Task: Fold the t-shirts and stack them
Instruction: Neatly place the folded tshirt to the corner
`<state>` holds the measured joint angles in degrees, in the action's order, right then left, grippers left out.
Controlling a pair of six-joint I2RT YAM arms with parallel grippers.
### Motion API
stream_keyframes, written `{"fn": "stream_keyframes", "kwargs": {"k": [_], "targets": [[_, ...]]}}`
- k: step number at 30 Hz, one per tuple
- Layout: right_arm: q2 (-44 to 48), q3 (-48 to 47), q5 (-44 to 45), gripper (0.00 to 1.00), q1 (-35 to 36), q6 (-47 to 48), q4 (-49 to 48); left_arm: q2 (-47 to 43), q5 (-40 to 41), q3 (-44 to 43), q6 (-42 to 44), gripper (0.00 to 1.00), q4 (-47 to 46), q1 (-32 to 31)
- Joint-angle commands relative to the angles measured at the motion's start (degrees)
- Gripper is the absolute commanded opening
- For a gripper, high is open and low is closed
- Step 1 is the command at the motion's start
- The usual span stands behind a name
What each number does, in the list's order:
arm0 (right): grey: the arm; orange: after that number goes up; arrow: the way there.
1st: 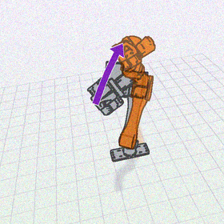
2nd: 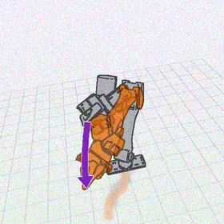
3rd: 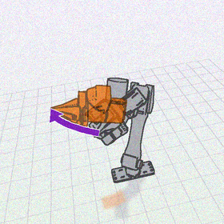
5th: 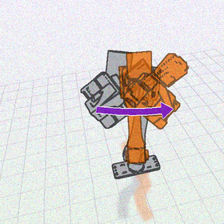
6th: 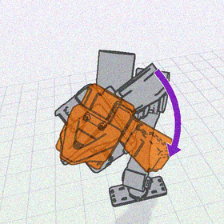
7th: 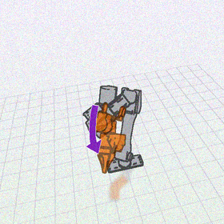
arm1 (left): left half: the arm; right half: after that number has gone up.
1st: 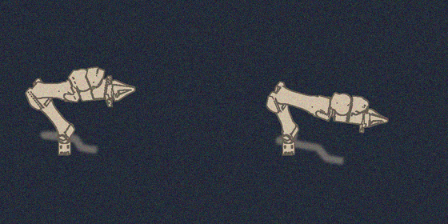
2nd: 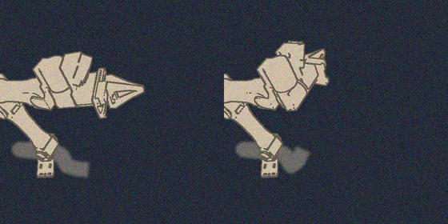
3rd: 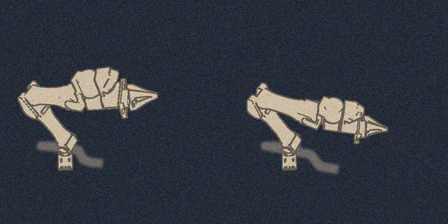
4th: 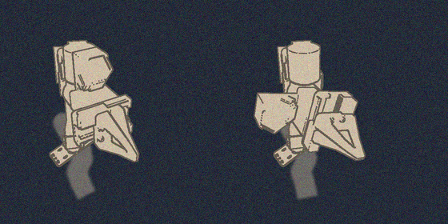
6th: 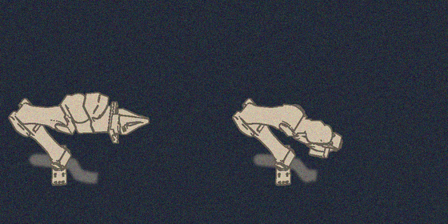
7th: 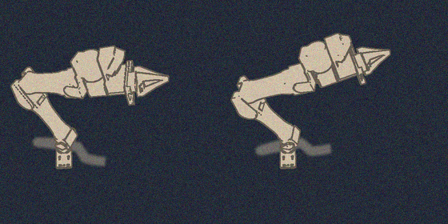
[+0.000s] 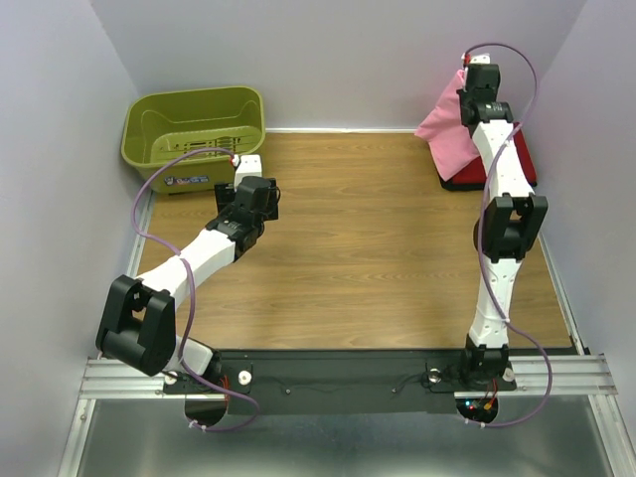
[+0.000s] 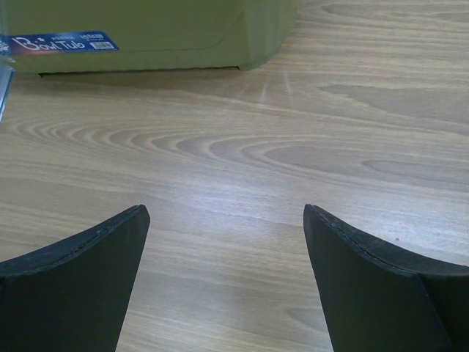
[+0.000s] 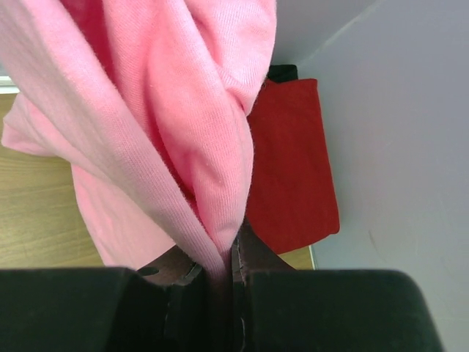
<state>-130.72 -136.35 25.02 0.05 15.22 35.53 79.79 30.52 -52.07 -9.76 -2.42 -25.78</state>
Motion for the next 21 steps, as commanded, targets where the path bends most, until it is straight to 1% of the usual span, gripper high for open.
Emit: {"fn": "stream_keyframes", "kwargs": {"k": [1, 5, 9, 15, 21], "targets": [[3.6, -2.6, 1.4, 0.01, -2.2, -1.0, -4.8, -0.3, 1.8, 1.2, -0.5, 0.98, -2.5, 0.0], [3.3, -2.1, 2.9, 0.01, -3.5, -1.4, -4.8, 0.3, 1.7, 1.4, -0.5, 0.98, -2.7, 0.1], [2.9, 0.2, 2.2, 0.01, -4.7, -0.9, -6.1, 0.8, 1.5, 1.3, -0.5, 0.98, -2.7, 0.1], [-1.7, 2.0, 5.1, 0.01, -6.0, 1.7, -10.9, 1.2, 1.1, 1.6, -0.5, 0.98, -2.9, -0.1], [-7.9, 2.9, 8.0, 0.06, -6.6, 3.4, -16.2, 1.9, 0.7, 1.8, -0.3, 0.98, -3.2, -0.1]]}}
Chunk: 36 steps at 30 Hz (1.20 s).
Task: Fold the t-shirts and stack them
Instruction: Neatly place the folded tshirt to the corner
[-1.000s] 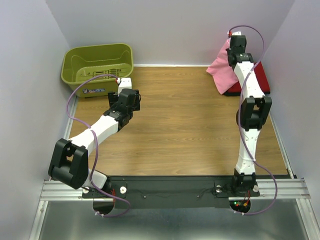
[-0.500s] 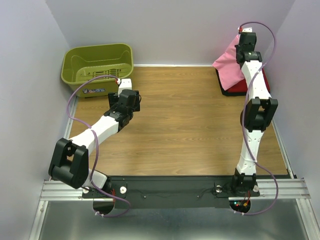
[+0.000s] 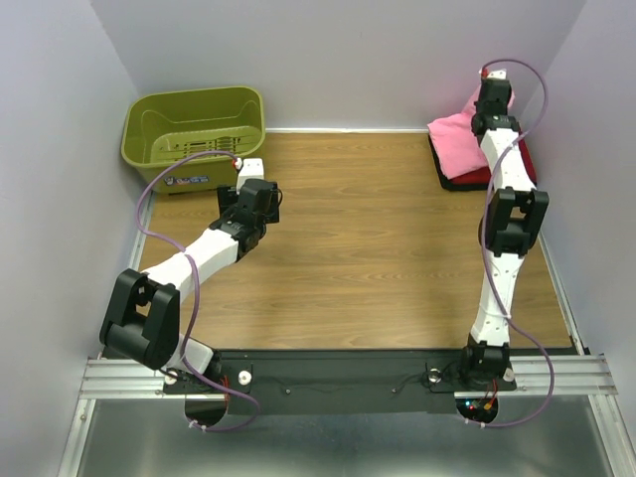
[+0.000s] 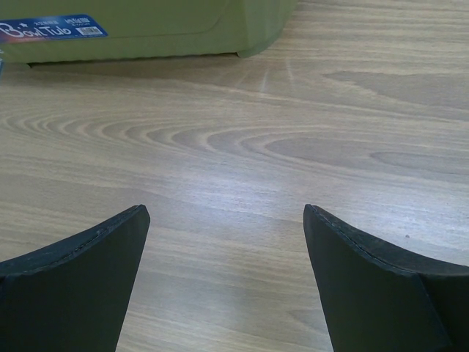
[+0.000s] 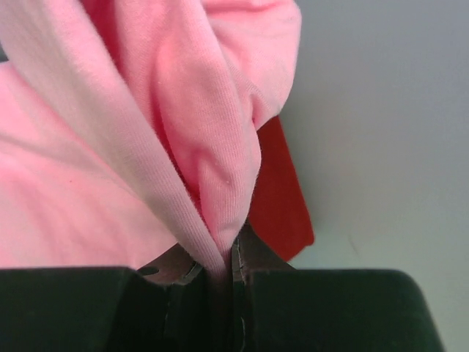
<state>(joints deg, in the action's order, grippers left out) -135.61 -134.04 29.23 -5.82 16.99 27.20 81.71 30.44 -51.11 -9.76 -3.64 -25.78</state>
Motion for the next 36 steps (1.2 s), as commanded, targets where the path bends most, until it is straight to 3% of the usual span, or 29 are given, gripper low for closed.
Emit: {"fn": "stream_keyframes", "kwargs": {"k": [1, 9, 12, 13, 14, 16, 19, 21, 27, 36], "targets": [[-3.5, 0.8, 4.1, 0.07, -0.9, 1.6, -8.9, -0.1, 0.8, 0.9, -0.2, 0.98, -2.2, -0.1], [-7.2, 2.5, 10.4, 0.1, -1.6, 0.8, -14.6, 0.1, 0.5, 0.8, 0.2, 0.98, -2.3, -0.2], [-8.0, 3.2, 14.4, 0.15, -2.3, -0.4, -16.6, 0.1, 0.4, 0.8, 0.4, 0.98, -2.3, -0.4], [-8.1, 3.2, 15.4, 0.24, -2.3, -0.5, -16.8, 0.1, 0.4, 0.7, 0.4, 0.98, -2.3, -0.4], [-8.4, 3.2, 16.6, 0.42, -2.3, -1.0, -17.0, -0.1, 0.3, 0.7, 0.4, 0.98, -2.3, -0.4], [-8.1, 2.9, 20.1, 0.64, -2.3, -1.5, -17.4, -0.4, 0.4, 0.7, 0.4, 0.98, -2.3, -0.5], [-5.6, 2.8, 23.8, 0.82, -2.3, -2.8, -17.4, -1.4, 0.7, 0.7, 0.5, 0.98, -2.4, -0.5], [-3.4, 4.1, 25.3, 0.85, -2.3, -3.7, -17.5, -1.7, 0.8, 0.4, 0.4, 0.98, -2.3, -0.6], [11.9, 19.0, 24.8, 1.0, -2.7, -7.6, -17.4, -8.0, 1.3, -0.4, -0.1, 0.99, -0.5, -0.4], [52.3, 45.2, 11.1, 1.0, -2.7, -22.1, -16.3, -26.7, 2.9, -6.3, -0.1, 0.99, 10.6, -0.4]]}}
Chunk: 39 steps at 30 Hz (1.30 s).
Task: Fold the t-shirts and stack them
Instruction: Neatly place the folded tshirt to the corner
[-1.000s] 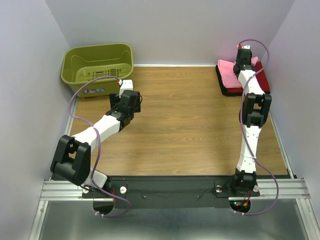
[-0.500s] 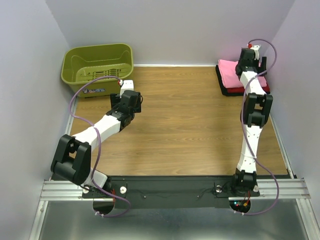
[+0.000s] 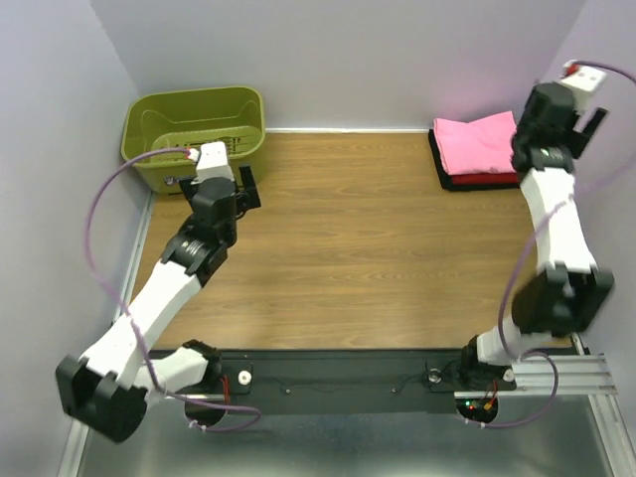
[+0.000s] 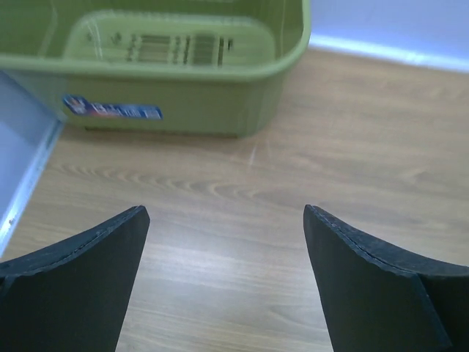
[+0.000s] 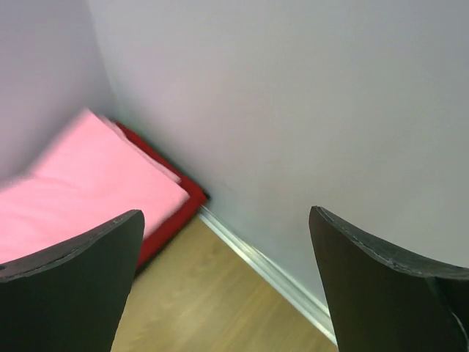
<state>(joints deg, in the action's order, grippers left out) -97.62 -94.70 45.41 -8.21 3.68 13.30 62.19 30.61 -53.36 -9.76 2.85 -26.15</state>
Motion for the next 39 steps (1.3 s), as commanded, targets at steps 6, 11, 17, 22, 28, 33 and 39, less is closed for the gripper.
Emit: {"fn": "stream_keyframes", "kwargs": {"k": [6, 11, 17, 22, 28, 33, 39], "targets": [[38.4, 21.0, -16.9, 1.0, -0.3, -13.3, -0.5, -22.3, 9.7, -3.9, -3.4, 0.99, 10.4, 0.0], [54.6, 28.3, -20.2, 1.0, 2.5, -17.8, 0.5, -39.6, 12.8, 3.2, -6.7, 0.99, 9.5, 0.0], [69.9, 38.3, -19.8, 1.0, 6.5, -16.7, 0.5, -57.4, 15.2, 10.6, -8.1, 0.99, 9.1, 0.0], [77.5, 43.5, -19.5, 1.0, 7.5, -13.9, 1.2, -66.8, 17.6, 15.2, -11.4, 0.99, 11.4, 0.0], [78.8, 45.6, -24.3, 1.0, 8.0, -14.1, 1.0, -71.1, 18.6, 21.4, -19.1, 0.99, 13.8, 0.0], [79.8, 48.8, -27.1, 1.0, 8.1, -14.1, -0.7, -70.2, 17.0, 22.5, -18.5, 0.99, 12.9, 0.0], [79.8, 50.6, -25.1, 1.0, 9.5, -14.2, -1.3, -69.9, 17.1, 23.6, -16.4, 0.99, 11.4, 0.0]]}}
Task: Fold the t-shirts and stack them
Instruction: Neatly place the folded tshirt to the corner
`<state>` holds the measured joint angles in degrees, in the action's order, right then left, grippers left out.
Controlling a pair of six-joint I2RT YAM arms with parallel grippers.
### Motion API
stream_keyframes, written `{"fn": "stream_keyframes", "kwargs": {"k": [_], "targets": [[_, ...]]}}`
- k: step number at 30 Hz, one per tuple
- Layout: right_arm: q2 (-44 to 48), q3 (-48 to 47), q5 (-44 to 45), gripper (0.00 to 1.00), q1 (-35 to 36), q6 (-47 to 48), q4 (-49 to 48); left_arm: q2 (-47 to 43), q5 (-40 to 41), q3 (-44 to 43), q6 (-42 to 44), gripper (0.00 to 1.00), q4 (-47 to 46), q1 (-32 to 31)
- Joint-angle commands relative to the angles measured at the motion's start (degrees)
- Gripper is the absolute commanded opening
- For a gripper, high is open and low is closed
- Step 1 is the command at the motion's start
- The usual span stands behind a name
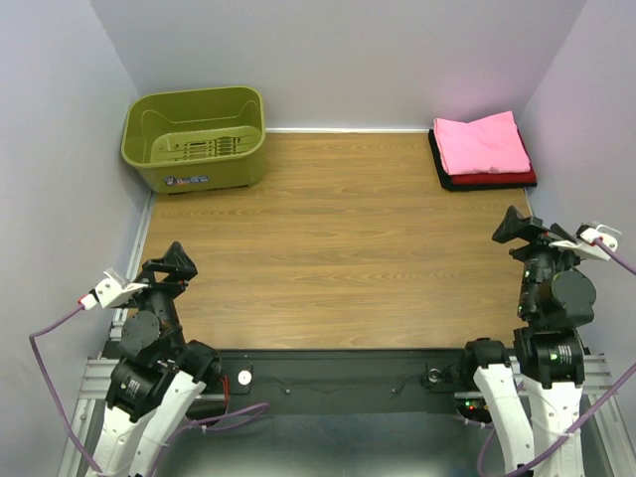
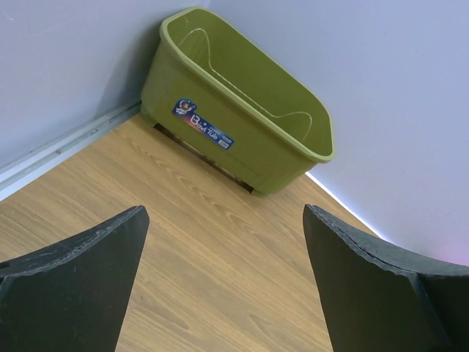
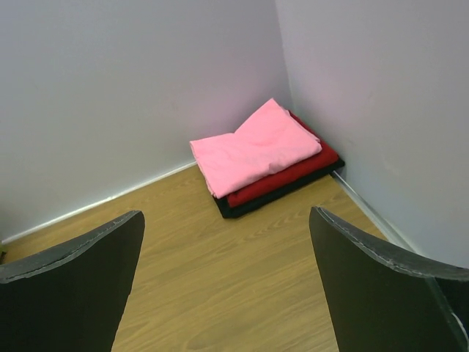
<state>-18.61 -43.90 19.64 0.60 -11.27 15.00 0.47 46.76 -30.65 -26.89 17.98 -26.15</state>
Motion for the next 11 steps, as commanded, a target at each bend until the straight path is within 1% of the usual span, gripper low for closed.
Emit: {"fn": "stream_keyframes", "kwargs": {"k": [1, 11], "targets": [[0.6, 0.0, 1.2, 1.0, 0.8, 0.7, -3.0, -8.2, 1.0, 0.9, 0.8, 0.99, -3.8, 0.0], [-0.9, 1.4, 1.5, 1.0, 0.9, -0.2, -4.9, -5.8, 0.3, 1.1, 1.3, 0.99, -4.6, 0.0]]}}
